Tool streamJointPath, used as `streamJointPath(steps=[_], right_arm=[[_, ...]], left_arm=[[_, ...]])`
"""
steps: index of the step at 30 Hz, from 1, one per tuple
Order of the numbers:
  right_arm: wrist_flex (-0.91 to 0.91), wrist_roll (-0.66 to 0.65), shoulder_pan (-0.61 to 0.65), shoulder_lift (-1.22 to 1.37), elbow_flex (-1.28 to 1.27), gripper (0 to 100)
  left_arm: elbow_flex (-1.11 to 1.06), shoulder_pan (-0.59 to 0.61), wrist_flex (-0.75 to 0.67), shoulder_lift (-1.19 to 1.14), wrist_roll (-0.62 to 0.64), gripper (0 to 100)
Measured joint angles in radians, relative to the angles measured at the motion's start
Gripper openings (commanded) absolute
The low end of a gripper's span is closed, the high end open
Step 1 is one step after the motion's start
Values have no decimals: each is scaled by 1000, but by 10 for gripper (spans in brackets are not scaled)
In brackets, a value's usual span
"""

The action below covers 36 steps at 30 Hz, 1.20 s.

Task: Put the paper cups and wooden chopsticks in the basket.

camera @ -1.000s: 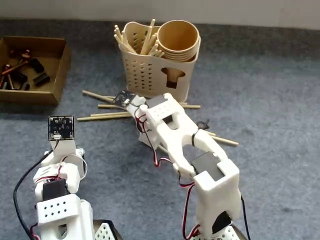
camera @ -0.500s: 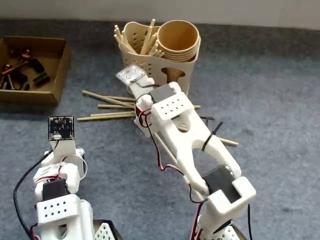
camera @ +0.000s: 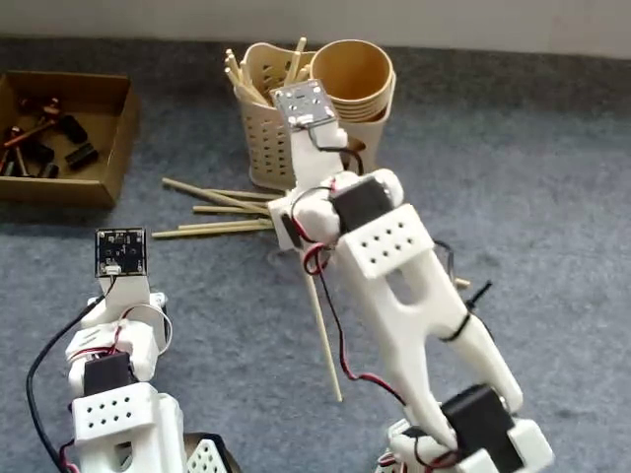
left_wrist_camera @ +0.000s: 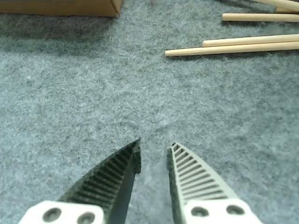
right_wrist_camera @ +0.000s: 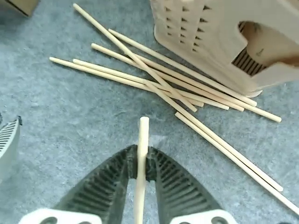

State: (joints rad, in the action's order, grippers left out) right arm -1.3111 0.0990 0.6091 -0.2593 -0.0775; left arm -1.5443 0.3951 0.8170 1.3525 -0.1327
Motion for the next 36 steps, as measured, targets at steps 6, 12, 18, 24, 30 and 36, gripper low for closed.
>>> streamJointPath(steps=[6,12,18,24,30,36], right_arm=[[0,0,0,-170,-14,5],[8,6,0,-269,-15,5],[26,6,0,-354,-15,5],[189,6,0,-436,-15,5],[359,6,0,-482,-15,5],[482,6,0,-517,-15,5]], left_arm=[[0,0,0,0,0,104],[0,0,0,0,0,104],[0,0,0,0,0,104],[0,0,0,0,0,104],[0,0,0,0,0,104],[0,0,0,0,0,104]])
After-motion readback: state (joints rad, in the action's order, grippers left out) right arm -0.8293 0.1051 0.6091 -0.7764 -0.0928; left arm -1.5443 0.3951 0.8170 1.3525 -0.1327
